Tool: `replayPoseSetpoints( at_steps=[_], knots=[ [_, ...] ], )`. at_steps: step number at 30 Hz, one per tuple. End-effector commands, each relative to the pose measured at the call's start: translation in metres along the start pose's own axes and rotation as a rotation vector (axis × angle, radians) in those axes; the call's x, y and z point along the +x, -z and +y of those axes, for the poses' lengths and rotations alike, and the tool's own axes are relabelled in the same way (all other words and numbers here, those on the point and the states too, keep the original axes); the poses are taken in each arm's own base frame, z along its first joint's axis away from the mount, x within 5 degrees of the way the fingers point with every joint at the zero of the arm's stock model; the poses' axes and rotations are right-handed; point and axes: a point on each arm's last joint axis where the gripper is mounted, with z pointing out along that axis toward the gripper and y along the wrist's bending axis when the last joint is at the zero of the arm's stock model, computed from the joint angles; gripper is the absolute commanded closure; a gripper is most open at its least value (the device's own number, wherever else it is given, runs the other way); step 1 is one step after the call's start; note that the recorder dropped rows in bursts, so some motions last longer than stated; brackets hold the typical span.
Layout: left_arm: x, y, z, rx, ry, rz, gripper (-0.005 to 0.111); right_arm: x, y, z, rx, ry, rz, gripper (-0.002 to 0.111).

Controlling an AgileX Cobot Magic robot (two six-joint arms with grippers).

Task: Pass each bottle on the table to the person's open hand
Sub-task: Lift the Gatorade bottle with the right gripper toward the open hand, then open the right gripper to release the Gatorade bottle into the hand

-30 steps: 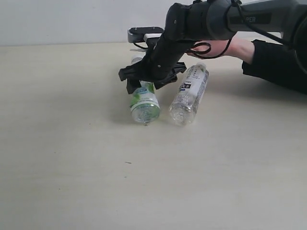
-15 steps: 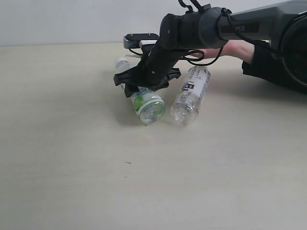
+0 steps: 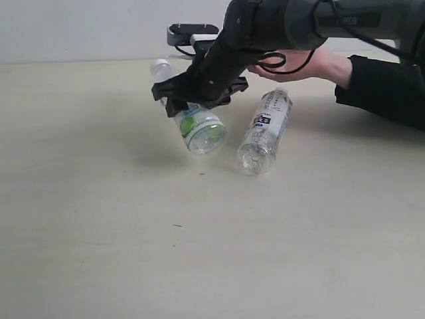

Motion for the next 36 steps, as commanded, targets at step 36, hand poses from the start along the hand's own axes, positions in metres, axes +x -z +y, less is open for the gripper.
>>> replayPoseSetpoints(
  at_steps=[36],
  knots=[
    [0.0, 0.0, 0.0, 0.001, -0.001, -0.009, 0.104, -0.029, 0.107, -0.135, 0.107, -0.198, -0.009, 0.103]
  ],
)
